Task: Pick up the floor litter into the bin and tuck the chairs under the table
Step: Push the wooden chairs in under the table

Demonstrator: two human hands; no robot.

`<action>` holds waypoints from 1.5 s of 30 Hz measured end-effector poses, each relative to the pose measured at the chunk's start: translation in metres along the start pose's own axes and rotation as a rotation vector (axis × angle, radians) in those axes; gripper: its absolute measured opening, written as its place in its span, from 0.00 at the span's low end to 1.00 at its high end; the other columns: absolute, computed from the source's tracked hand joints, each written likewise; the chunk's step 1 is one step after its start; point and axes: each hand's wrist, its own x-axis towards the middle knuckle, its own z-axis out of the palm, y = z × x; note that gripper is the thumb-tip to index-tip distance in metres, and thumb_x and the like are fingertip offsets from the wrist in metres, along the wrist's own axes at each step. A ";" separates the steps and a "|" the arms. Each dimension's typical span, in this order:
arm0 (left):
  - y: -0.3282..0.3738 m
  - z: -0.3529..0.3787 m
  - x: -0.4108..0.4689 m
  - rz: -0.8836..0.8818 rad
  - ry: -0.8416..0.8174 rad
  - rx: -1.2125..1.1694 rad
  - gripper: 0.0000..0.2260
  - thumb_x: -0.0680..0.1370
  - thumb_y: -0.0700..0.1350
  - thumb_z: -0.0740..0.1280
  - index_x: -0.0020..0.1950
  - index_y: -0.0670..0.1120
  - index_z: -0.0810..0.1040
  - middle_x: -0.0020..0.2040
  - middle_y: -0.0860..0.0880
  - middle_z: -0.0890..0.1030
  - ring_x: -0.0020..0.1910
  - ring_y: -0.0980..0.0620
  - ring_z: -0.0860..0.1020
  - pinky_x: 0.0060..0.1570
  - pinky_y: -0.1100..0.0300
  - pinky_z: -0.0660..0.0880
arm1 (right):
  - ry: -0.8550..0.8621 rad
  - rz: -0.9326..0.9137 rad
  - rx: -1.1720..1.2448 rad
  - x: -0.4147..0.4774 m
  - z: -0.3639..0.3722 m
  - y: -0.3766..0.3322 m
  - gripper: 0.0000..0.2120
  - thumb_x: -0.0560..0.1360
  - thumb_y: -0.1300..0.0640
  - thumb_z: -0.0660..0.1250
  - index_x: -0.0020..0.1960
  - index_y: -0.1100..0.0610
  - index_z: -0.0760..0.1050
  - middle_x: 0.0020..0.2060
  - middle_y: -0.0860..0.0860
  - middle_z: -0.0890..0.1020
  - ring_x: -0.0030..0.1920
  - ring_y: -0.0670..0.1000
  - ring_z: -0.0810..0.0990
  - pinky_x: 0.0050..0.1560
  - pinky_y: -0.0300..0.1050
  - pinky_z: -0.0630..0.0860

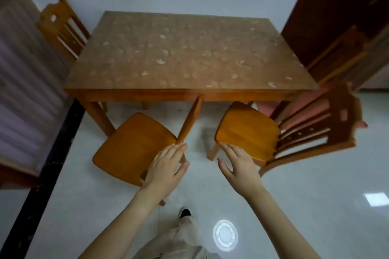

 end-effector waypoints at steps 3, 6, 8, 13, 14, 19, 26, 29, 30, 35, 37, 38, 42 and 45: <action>-0.023 -0.006 0.027 -0.096 0.033 -0.003 0.27 0.80 0.62 0.49 0.76 0.52 0.60 0.75 0.54 0.64 0.75 0.53 0.58 0.72 0.53 0.57 | -0.040 -0.105 -0.008 0.053 0.006 -0.005 0.27 0.79 0.40 0.50 0.72 0.53 0.70 0.66 0.50 0.76 0.67 0.52 0.73 0.66 0.49 0.70; -0.035 -0.015 0.049 -0.163 0.063 0.019 0.24 0.81 0.57 0.55 0.76 0.52 0.59 0.75 0.54 0.63 0.75 0.53 0.57 0.72 0.54 0.57 | -0.113 -0.224 -0.020 0.101 0.008 -0.006 0.28 0.79 0.40 0.51 0.73 0.52 0.68 0.68 0.50 0.74 0.69 0.53 0.70 0.70 0.52 0.68; -0.037 -0.016 0.057 -0.212 0.071 0.009 0.23 0.81 0.56 0.56 0.76 0.53 0.60 0.75 0.54 0.64 0.74 0.53 0.58 0.71 0.55 0.59 | -0.214 -0.338 -0.072 0.127 0.011 -0.005 0.27 0.80 0.39 0.53 0.74 0.49 0.65 0.72 0.48 0.70 0.75 0.54 0.61 0.75 0.57 0.59; -0.026 0.000 0.069 -0.358 -0.016 -0.119 0.24 0.80 0.59 0.57 0.75 0.55 0.61 0.72 0.55 0.67 0.70 0.54 0.65 0.65 0.57 0.65 | -0.475 -0.581 -0.181 0.195 0.032 0.005 0.26 0.79 0.35 0.53 0.74 0.44 0.65 0.73 0.46 0.68 0.77 0.54 0.54 0.77 0.56 0.47; -0.022 0.004 0.070 -0.405 -0.032 -0.158 0.24 0.80 0.60 0.57 0.74 0.55 0.62 0.71 0.55 0.69 0.69 0.53 0.67 0.64 0.57 0.68 | -0.531 -0.624 -0.202 0.209 0.037 0.008 0.26 0.78 0.34 0.53 0.72 0.44 0.68 0.72 0.45 0.70 0.77 0.54 0.56 0.76 0.56 0.46; -0.008 0.026 0.068 -0.584 0.025 -0.295 0.20 0.79 0.59 0.59 0.70 0.55 0.69 0.63 0.54 0.74 0.62 0.52 0.73 0.58 0.55 0.74 | -0.772 -0.768 -0.237 0.260 0.050 0.018 0.29 0.75 0.28 0.52 0.67 0.42 0.73 0.65 0.43 0.77 0.68 0.49 0.69 0.73 0.54 0.52; 0.021 0.050 0.069 -0.750 0.282 -0.248 0.17 0.81 0.55 0.59 0.69 0.55 0.71 0.62 0.54 0.76 0.61 0.52 0.72 0.61 0.57 0.67 | -0.742 -0.864 -0.157 0.269 0.063 0.030 0.20 0.79 0.36 0.56 0.63 0.44 0.76 0.57 0.45 0.80 0.61 0.50 0.73 0.71 0.53 0.57; 0.028 0.064 0.067 -0.803 0.361 -0.207 0.20 0.77 0.57 0.63 0.68 0.55 0.71 0.64 0.54 0.76 0.64 0.53 0.71 0.65 0.56 0.61 | -0.697 -0.834 -0.095 0.265 0.067 0.034 0.21 0.79 0.36 0.56 0.63 0.46 0.77 0.56 0.46 0.80 0.61 0.50 0.72 0.70 0.49 0.55; 0.030 0.066 0.067 -0.817 0.384 -0.207 0.21 0.76 0.58 0.64 0.68 0.55 0.71 0.64 0.54 0.76 0.64 0.52 0.70 0.65 0.56 0.61 | -0.696 -0.831 -0.083 0.264 0.069 0.034 0.23 0.78 0.35 0.56 0.62 0.45 0.77 0.55 0.46 0.80 0.61 0.50 0.73 0.70 0.50 0.56; 0.038 0.068 0.069 -0.926 0.499 -0.351 0.20 0.73 0.58 0.70 0.64 0.54 0.75 0.62 0.55 0.76 0.63 0.53 0.69 0.62 0.57 0.64 | -0.653 -0.789 -0.060 0.254 0.072 0.041 0.21 0.78 0.38 0.58 0.63 0.47 0.77 0.55 0.47 0.80 0.62 0.53 0.72 0.70 0.50 0.57; 0.039 0.070 0.069 -0.962 0.547 -0.392 0.17 0.72 0.58 0.70 0.59 0.55 0.77 0.57 0.56 0.78 0.59 0.54 0.71 0.60 0.55 0.69 | -0.620 -0.774 -0.066 0.245 0.070 0.044 0.20 0.79 0.38 0.59 0.64 0.48 0.77 0.57 0.48 0.80 0.63 0.53 0.72 0.71 0.51 0.56; 0.039 0.071 0.068 -0.968 0.568 -0.402 0.15 0.72 0.57 0.70 0.56 0.55 0.78 0.54 0.57 0.78 0.56 0.55 0.72 0.58 0.55 0.71 | -0.607 -0.764 -0.067 0.238 0.069 0.046 0.20 0.79 0.39 0.59 0.64 0.48 0.77 0.57 0.48 0.80 0.63 0.53 0.72 0.71 0.51 0.56; 0.035 0.077 0.061 -0.927 0.610 -0.383 0.11 0.70 0.59 0.70 0.48 0.56 0.79 0.45 0.60 0.79 0.49 0.57 0.75 0.53 0.53 0.73 | -0.572 -0.722 -0.079 0.214 0.068 0.051 0.21 0.79 0.38 0.57 0.63 0.49 0.77 0.57 0.48 0.80 0.63 0.52 0.72 0.71 0.51 0.54; 0.025 0.079 0.051 -0.867 0.597 -0.406 0.12 0.68 0.62 0.69 0.45 0.56 0.79 0.42 0.62 0.78 0.47 0.56 0.75 0.50 0.51 0.74 | -0.547 -0.672 -0.094 0.196 0.067 0.051 0.20 0.79 0.38 0.57 0.62 0.48 0.77 0.57 0.47 0.80 0.63 0.51 0.73 0.71 0.50 0.54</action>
